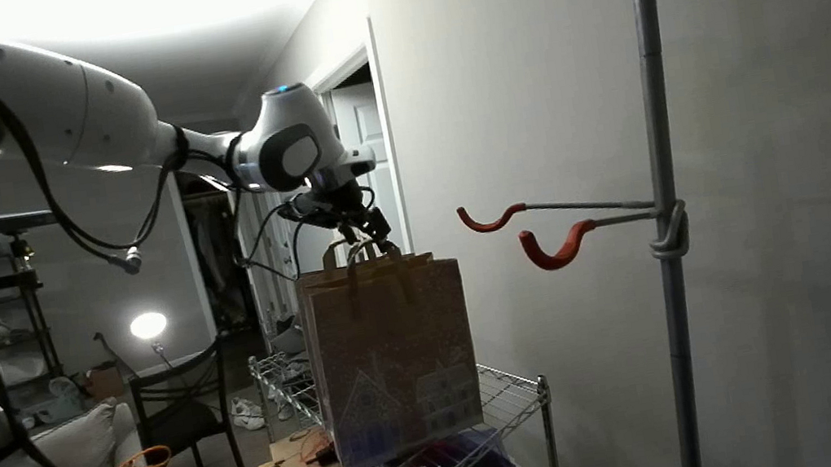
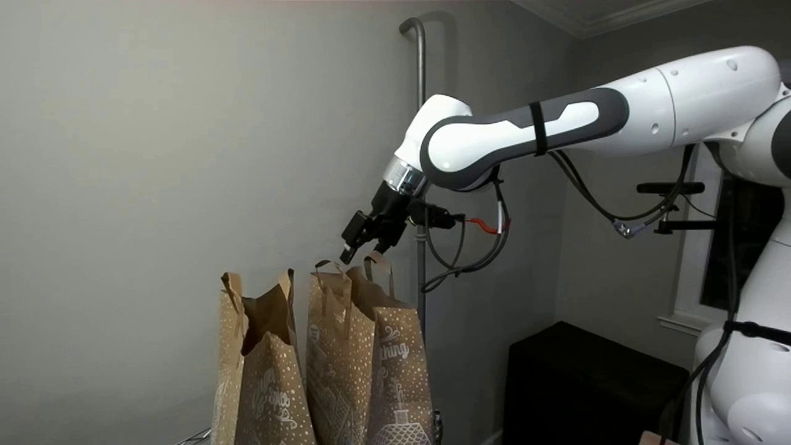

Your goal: Put the paper bags on the hanger

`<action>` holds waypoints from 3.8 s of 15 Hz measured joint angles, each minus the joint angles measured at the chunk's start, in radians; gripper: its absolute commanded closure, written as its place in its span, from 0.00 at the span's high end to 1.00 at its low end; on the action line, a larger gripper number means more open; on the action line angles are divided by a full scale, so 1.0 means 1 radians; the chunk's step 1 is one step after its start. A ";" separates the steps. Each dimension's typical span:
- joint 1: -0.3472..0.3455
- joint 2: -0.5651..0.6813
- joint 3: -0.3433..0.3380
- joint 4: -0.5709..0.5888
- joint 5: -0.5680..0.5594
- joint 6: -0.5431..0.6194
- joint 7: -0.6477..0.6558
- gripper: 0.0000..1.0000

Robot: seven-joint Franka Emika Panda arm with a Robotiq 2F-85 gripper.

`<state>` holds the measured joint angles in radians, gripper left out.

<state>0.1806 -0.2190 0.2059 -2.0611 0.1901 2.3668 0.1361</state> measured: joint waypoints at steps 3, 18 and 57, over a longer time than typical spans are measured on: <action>0.020 0.053 0.010 0.044 0.019 0.030 0.007 1.00; 0.059 0.238 0.055 0.325 -0.273 -0.339 0.141 0.23; 0.058 0.025 0.009 0.351 -0.135 -0.603 -0.246 0.01</action>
<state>0.2389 -0.1945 0.2148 -1.7105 0.0552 1.7639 -0.1100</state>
